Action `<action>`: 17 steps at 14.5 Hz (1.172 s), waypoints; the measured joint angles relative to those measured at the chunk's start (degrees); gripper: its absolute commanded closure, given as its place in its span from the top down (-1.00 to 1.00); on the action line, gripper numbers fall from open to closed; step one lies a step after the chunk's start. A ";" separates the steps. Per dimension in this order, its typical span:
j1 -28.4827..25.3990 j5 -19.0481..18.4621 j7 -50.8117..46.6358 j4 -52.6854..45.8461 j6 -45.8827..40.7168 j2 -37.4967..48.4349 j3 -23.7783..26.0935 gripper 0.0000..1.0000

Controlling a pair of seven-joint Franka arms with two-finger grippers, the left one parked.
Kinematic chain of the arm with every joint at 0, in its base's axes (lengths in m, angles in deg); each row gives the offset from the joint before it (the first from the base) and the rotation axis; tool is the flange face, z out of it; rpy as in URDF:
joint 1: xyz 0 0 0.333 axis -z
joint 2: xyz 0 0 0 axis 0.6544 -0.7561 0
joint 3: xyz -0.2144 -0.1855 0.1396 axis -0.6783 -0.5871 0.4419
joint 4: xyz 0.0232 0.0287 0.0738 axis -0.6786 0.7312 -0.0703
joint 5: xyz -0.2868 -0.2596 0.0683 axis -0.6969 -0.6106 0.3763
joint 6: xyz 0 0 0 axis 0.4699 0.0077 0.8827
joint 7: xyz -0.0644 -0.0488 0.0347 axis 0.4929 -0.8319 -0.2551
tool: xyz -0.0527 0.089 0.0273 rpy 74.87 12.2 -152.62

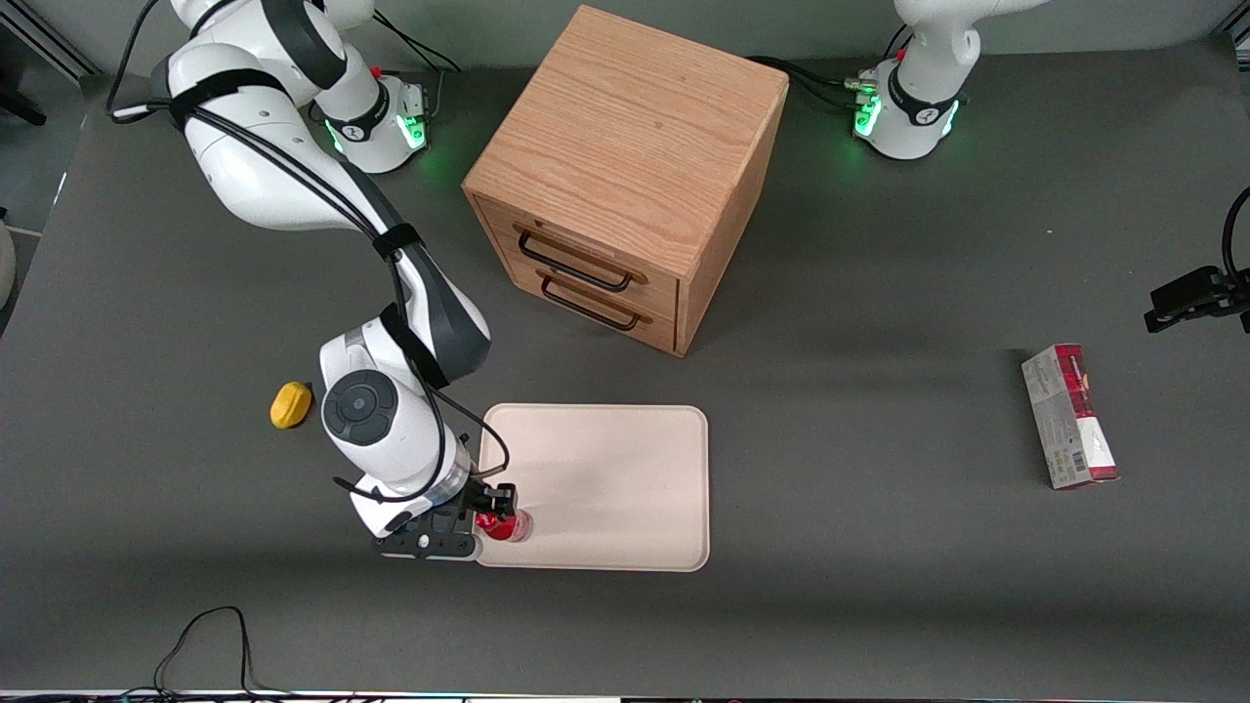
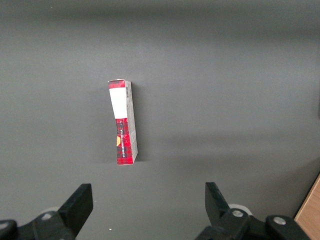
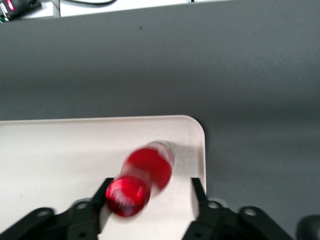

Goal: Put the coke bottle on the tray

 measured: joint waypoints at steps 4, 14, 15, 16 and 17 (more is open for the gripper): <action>0.18 -0.10 -0.31 -0.22 1.11 2.25 -0.15 1.00; 2.22 0.99 2.70 1.57 -18.87 16.22 -5.13 1.00; 2.11 2.97 5.28 3.76 -19.39 18.08 -7.20 1.00; 2.09 5.39 8.74 6.51 -19.43 20.35 -9.69 1.00; 2.21 7.62 12.73 9.74 -19.47 23.08 -12.22 1.00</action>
